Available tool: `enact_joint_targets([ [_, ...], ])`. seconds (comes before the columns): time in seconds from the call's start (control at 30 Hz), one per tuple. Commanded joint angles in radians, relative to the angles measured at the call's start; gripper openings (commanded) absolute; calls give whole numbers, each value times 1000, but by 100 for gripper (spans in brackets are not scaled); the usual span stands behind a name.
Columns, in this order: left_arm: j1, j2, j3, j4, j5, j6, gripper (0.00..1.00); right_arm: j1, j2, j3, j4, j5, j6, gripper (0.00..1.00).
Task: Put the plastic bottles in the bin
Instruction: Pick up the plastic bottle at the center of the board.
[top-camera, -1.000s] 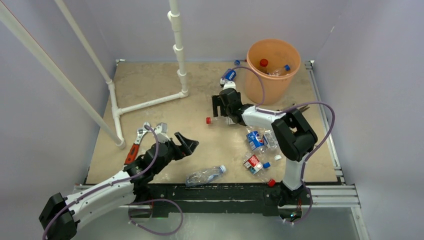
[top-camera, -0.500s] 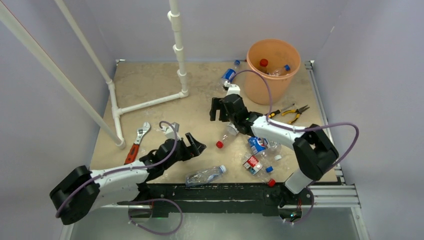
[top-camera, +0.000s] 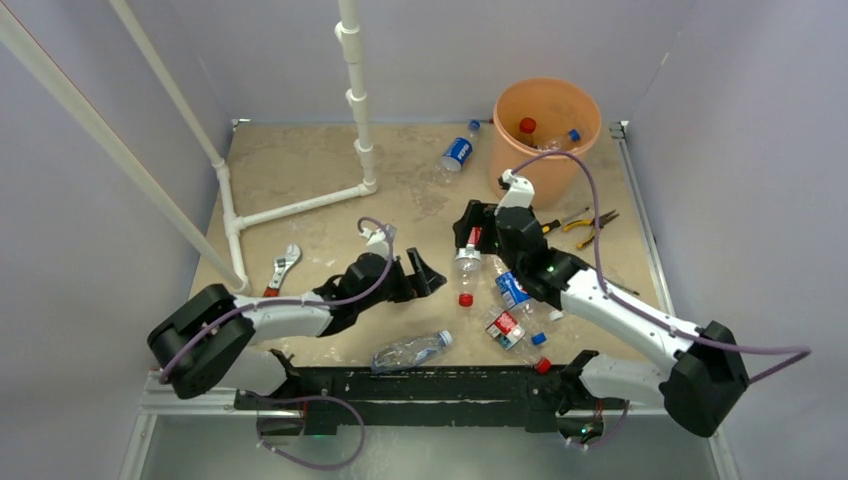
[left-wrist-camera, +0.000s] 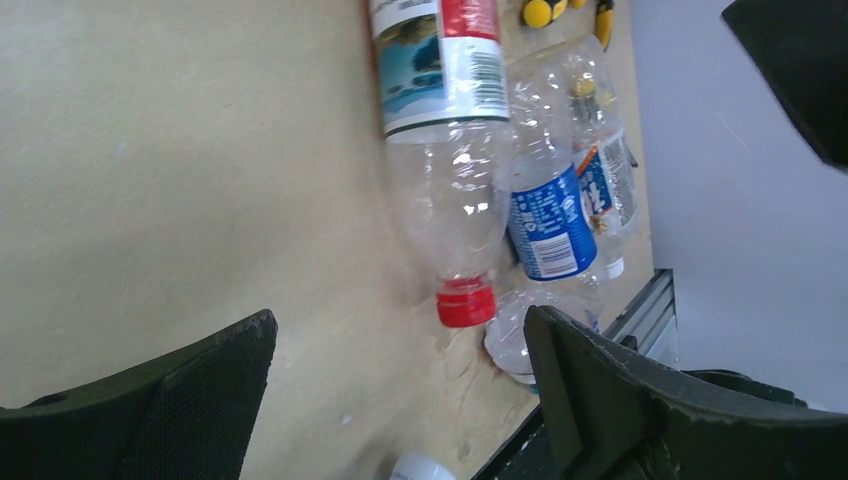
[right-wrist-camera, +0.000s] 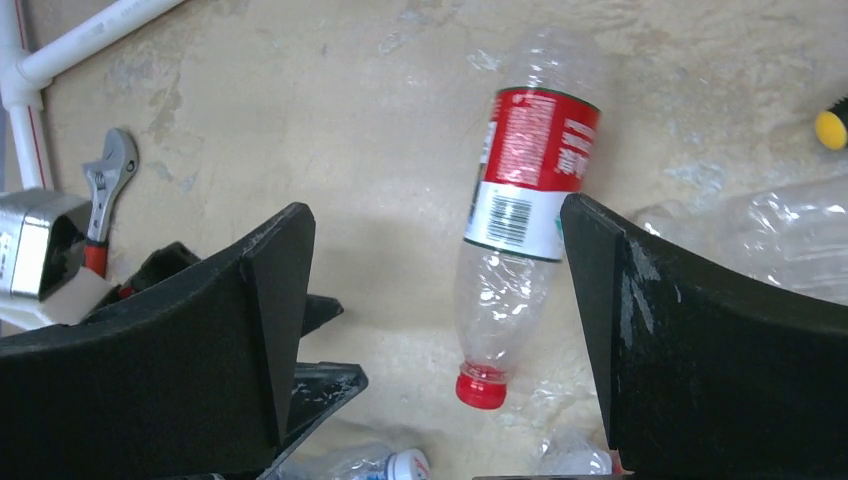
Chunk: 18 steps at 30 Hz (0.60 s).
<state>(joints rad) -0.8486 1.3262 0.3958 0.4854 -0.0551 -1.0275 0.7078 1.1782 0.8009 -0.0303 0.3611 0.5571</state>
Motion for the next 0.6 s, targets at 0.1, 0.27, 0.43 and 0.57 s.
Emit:
enact_joint_targets([
  [0.1, -17, 198, 186, 86, 161, 108, 96, -10, -162, -95, -69, 85, 77, 93],
  [0.27, -45, 295, 262, 60, 163, 117, 93, -13, -239, -158, -69, 86, 104, 93],
  [0.43, -52, 396, 326, 34, 166, 93, 85, -15, -258, -166, -69, 75, 103, 93],
  [0.57, -58, 458, 354, 43, 183, 84, 70, -14, -263, -170, -68, 73, 96, 93],
])
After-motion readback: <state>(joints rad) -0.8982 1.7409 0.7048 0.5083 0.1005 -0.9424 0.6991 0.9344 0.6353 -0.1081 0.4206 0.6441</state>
